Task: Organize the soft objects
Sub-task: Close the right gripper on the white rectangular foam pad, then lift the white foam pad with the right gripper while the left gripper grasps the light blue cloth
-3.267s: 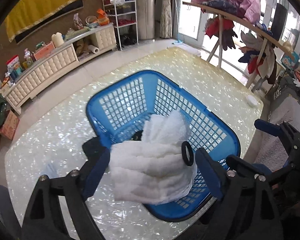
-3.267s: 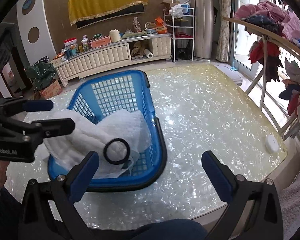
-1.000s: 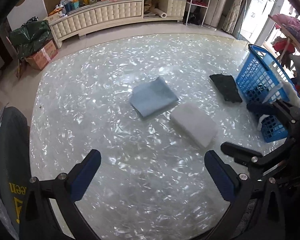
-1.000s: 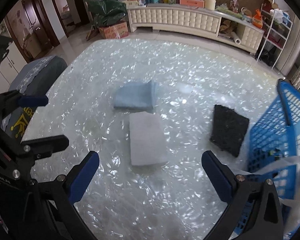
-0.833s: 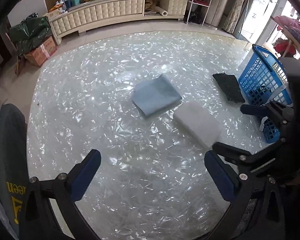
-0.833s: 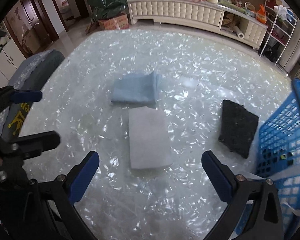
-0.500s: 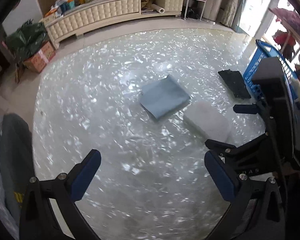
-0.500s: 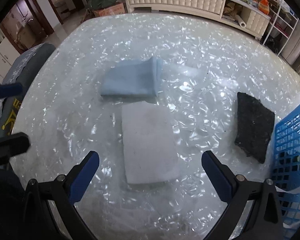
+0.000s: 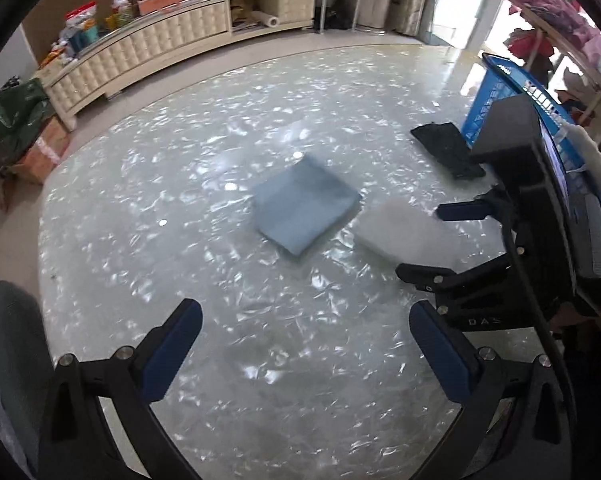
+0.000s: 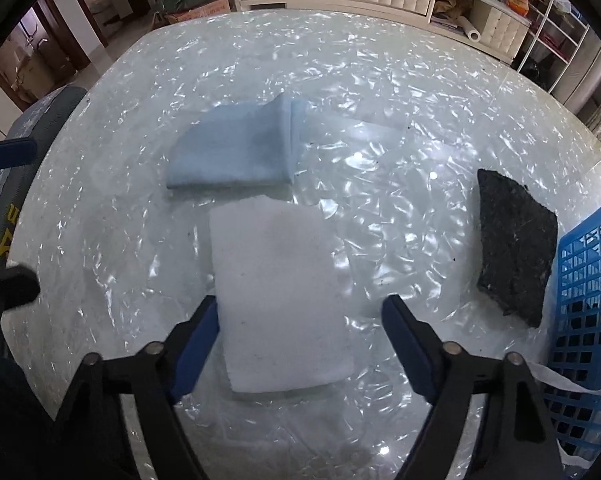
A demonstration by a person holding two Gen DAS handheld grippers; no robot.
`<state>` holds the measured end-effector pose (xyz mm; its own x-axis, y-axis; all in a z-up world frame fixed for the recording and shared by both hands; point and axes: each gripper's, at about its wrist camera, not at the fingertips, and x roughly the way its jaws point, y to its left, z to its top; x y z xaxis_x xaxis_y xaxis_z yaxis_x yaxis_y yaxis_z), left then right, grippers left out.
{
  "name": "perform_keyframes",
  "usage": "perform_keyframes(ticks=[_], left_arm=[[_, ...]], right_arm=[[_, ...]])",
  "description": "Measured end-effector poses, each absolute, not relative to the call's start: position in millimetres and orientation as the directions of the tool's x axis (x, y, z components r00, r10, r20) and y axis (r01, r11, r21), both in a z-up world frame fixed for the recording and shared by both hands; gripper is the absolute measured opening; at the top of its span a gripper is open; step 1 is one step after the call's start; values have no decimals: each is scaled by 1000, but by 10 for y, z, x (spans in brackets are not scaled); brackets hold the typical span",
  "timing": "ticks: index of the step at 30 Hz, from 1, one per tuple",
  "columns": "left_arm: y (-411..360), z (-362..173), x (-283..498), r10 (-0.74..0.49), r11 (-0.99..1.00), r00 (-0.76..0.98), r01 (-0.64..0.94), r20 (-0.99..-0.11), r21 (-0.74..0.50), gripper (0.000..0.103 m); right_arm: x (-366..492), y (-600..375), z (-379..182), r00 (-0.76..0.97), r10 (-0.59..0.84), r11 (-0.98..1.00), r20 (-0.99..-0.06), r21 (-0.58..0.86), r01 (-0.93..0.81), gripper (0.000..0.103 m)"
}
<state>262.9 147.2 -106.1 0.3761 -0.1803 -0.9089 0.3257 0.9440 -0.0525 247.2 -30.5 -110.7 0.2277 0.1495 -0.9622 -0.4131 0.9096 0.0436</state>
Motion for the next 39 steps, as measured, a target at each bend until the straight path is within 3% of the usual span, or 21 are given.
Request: perform_keyframes(ticks=[5, 9, 15, 39], left_arm=[[1465, -1116, 2716, -162, 938, 386, 347, -908, -20, 103], [1470, -1182, 2784, -154, 930, 368, 367, -917, -9, 103], [1389, -1245, 2817, -146, 899, 393, 436, -908, 44, 103], [1160, -1454, 3281, -228, 850, 382, 527, -896, 9, 86]], right_arm=[[2471, -292, -1103, 238, 138, 906, -961, 25, -422, 75], [2472, -262, -1099, 261, 123, 902, -958, -1, -433, 56], [2435, -288, -1095, 269, 132, 896, -954, -1, -444, 50], [2259, -852, -226, 406, 172, 922, -897, 2, -386, 49]])
